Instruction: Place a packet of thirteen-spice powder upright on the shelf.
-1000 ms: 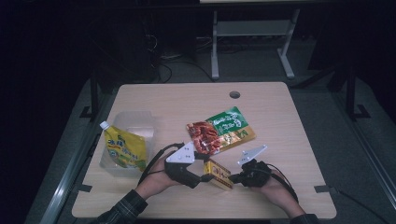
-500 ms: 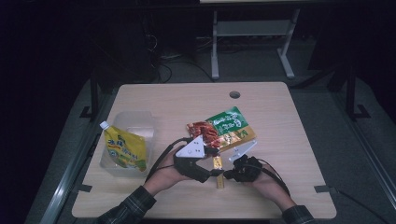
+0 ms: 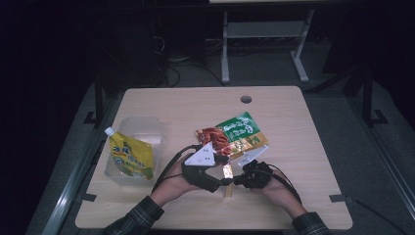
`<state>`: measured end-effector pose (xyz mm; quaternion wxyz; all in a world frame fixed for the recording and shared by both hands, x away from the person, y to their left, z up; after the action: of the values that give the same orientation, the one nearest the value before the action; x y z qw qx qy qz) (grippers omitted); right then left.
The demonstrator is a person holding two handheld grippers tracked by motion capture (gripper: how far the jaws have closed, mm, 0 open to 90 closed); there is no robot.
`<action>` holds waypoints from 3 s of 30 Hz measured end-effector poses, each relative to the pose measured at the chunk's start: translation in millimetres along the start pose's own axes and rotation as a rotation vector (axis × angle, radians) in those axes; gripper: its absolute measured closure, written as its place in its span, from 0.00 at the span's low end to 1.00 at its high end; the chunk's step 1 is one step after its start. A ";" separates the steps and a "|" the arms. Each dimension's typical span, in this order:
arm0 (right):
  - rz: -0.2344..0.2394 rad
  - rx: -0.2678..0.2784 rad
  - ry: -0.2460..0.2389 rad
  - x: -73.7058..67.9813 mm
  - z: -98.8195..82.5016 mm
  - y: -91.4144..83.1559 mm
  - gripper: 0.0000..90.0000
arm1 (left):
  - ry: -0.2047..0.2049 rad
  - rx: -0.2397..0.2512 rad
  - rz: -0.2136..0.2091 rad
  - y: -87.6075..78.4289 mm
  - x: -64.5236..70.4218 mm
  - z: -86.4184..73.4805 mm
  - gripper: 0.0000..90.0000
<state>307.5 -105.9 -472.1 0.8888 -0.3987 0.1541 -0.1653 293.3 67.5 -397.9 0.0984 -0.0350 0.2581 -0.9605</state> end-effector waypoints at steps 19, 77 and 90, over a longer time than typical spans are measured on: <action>-0.033 0.005 0.044 0.6 -11.9 -16.0 1.00 | -0.025 0.013 0.000 -15.5 3.2 0.9 0.26; -0.050 -0.029 0.024 -18.2 -9.7 -2.0 1.00 | -0.223 -0.196 0.070 -37.6 14.3 -101.0 0.24; -0.031 0.009 0.051 -7.4 -15.4 -15.2 0.79 | -0.215 -0.204 0.060 -37.1 14.2 -102.7 0.24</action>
<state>292.0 -122.6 -469.3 0.8838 -0.3926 0.1695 -0.1900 260.9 146.2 -467.7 0.1500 -0.1397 0.3433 -0.9166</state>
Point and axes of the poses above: each handheld gripper's, and its own axes: y roughly forward along the jaws, z roughly out of its top, x roughly to its right, the point moved 3 cm from there along y, roughly forward along the jaws, and after that the axes turned 3 degrees about -y, right-handed, at the moved point
